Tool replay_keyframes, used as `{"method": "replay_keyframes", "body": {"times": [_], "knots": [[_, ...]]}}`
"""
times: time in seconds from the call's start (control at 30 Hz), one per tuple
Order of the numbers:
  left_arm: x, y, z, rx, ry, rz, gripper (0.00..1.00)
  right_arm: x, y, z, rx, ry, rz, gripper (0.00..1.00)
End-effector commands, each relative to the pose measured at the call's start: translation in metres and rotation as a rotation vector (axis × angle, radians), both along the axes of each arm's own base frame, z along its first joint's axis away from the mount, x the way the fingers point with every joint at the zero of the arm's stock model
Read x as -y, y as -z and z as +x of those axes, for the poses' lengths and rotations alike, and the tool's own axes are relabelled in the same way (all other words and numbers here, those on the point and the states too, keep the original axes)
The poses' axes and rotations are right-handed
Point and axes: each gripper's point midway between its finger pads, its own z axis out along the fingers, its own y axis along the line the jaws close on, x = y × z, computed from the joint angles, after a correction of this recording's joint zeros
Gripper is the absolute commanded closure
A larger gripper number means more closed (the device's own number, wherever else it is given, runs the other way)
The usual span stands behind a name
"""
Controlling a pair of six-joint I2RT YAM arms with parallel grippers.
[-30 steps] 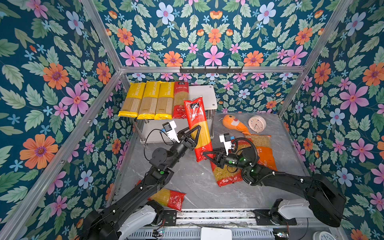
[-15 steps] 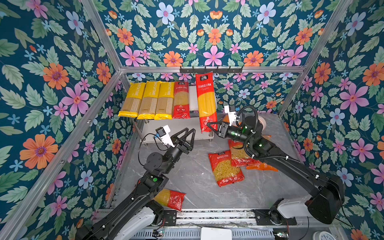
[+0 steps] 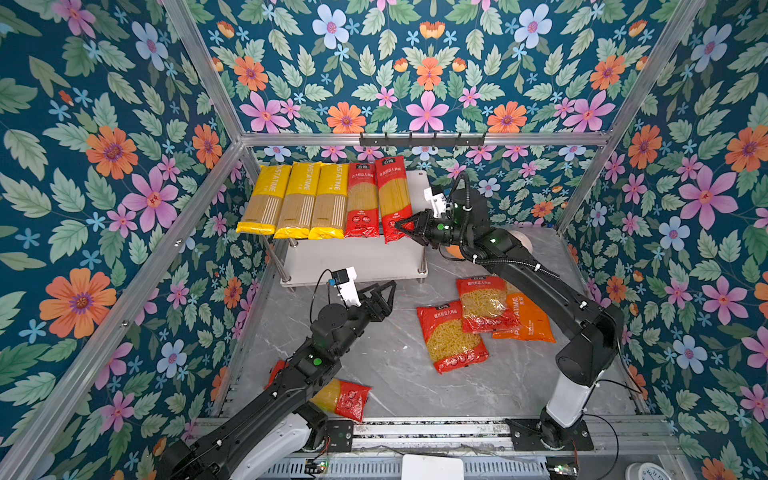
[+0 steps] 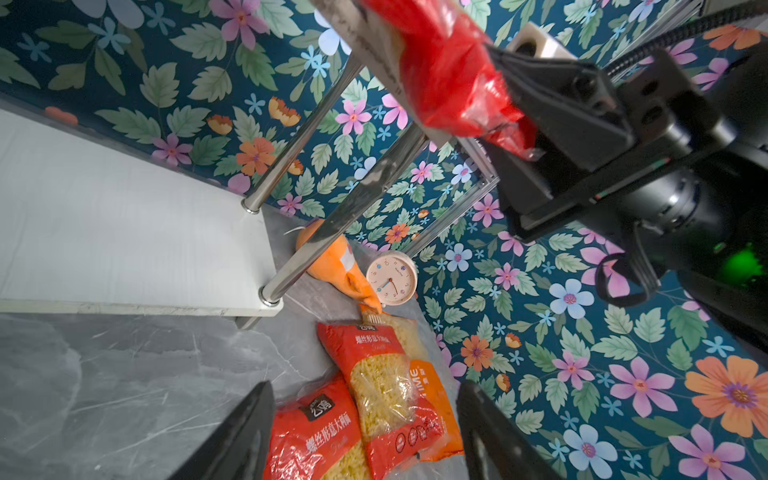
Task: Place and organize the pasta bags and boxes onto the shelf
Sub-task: 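Slide the red pack with the right gripper beside the other red pack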
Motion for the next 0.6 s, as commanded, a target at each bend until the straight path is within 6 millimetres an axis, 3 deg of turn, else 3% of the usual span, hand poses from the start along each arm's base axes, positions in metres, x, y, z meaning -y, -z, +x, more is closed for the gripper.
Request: {"method": "replay_keyframes", "body": {"times": [0.0,0.13,0.27,0.57], "knots": [[0.001,-0.003,0.002,0.008,-0.004,-0.016,0.28,-0.001,-0.021,0.01,0.053,0.013,0.06,1.0],[0.005,0.001,0.003,-0.008,0.011,-0.026,0.28,-0.003,-0.02,0.025,0.017,0.015,0.071,1.0],[0.004,0.004,0.001,-0.014,0.01,-0.039,0.29,-0.012,-0.012,0.027,-0.039,-0.022,0.094,1.0],[0.005,0.004,0.001,-0.013,0.013,-0.045,0.29,-0.003,-0.013,0.017,-0.04,-0.011,0.08,0.73]]}}
